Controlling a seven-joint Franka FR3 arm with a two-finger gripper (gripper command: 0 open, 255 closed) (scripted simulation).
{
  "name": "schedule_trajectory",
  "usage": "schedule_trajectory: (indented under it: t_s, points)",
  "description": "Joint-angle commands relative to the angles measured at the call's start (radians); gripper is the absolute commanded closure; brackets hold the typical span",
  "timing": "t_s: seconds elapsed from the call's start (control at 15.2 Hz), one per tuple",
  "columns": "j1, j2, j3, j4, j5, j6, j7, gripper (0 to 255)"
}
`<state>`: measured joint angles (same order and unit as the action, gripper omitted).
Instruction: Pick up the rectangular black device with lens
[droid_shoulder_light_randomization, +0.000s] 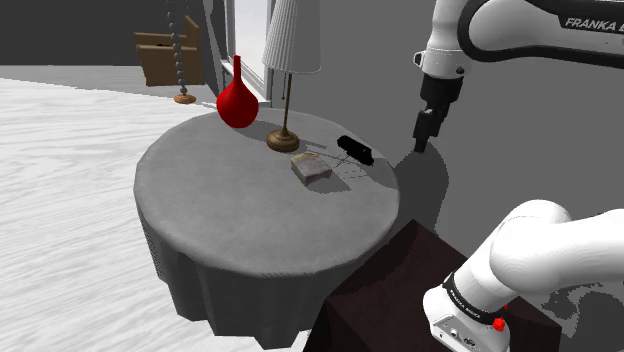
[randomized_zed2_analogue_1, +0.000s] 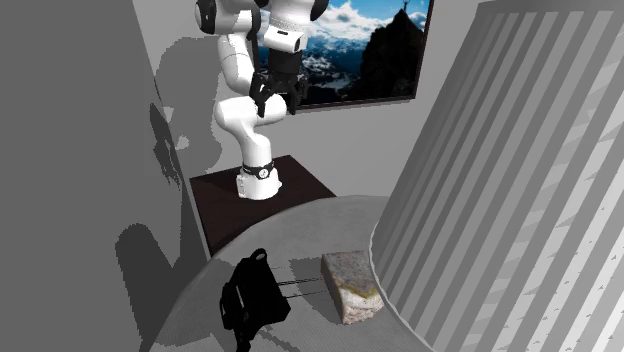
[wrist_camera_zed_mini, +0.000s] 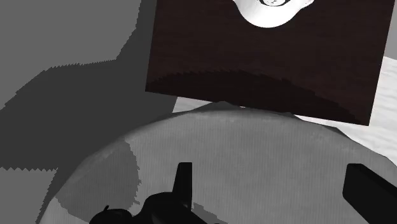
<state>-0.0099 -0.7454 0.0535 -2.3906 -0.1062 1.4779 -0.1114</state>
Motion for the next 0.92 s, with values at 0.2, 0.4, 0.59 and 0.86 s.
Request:
schedule_trajectory:
  t_s: [0.2,0.4,0.59,0.86]
  points:
    - [-0.013,0.067,-0.03,-0.015,-0.026,0.107,-0.027,0]
    - [-0.025,0.144,-0.059,-0.016,-0.049,0.212,-0.052,0]
    - [-0.036,0.23,-0.087,-0.005,-0.068,0.313,-0.076,0]
    - [-0.048,0.355,-0.122,0.031,-0.084,0.438,-0.108,0]
